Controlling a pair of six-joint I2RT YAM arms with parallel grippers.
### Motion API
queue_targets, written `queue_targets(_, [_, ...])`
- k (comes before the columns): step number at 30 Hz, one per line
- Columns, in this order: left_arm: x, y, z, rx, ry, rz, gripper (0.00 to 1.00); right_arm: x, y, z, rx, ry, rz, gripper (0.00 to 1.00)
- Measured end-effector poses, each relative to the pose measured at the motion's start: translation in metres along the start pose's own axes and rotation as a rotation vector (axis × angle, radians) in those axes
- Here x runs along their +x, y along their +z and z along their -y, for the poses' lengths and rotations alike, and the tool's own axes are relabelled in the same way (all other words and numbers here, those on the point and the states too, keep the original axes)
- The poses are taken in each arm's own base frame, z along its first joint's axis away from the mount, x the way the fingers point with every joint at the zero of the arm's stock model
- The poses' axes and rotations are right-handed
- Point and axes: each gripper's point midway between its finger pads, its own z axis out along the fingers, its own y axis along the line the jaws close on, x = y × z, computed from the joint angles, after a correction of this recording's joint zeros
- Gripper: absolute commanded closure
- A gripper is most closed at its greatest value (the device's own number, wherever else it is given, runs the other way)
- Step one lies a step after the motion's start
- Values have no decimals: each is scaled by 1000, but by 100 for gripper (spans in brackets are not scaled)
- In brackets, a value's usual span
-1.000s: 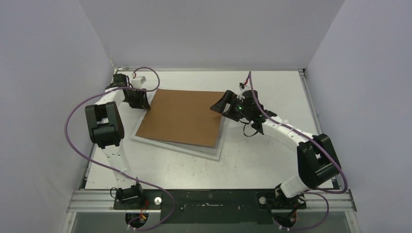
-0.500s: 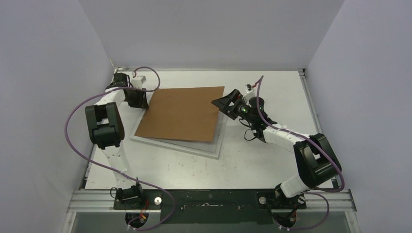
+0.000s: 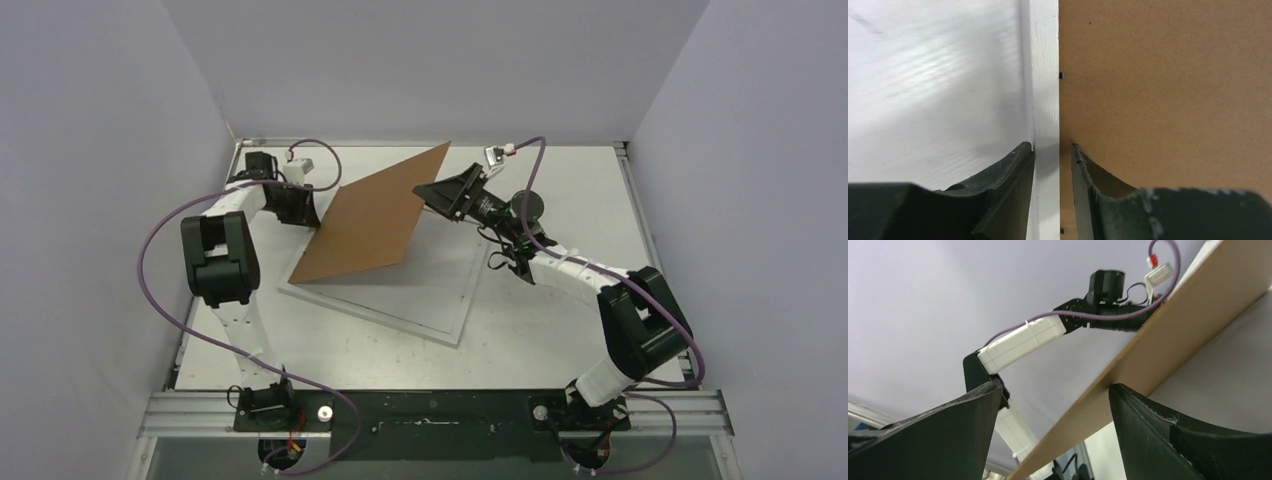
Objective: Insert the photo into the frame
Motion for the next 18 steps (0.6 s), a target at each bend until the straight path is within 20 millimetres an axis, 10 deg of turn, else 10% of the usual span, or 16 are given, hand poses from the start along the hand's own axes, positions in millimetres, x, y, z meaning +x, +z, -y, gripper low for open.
queue_targets(6, [14, 8, 39, 110, -1, -50, 69, 33, 10, 23, -25, 146, -88, 21])
queue_targets(18, [28, 1, 47, 141, -41, -76, 70, 21, 21, 10, 248, -35, -174, 34])
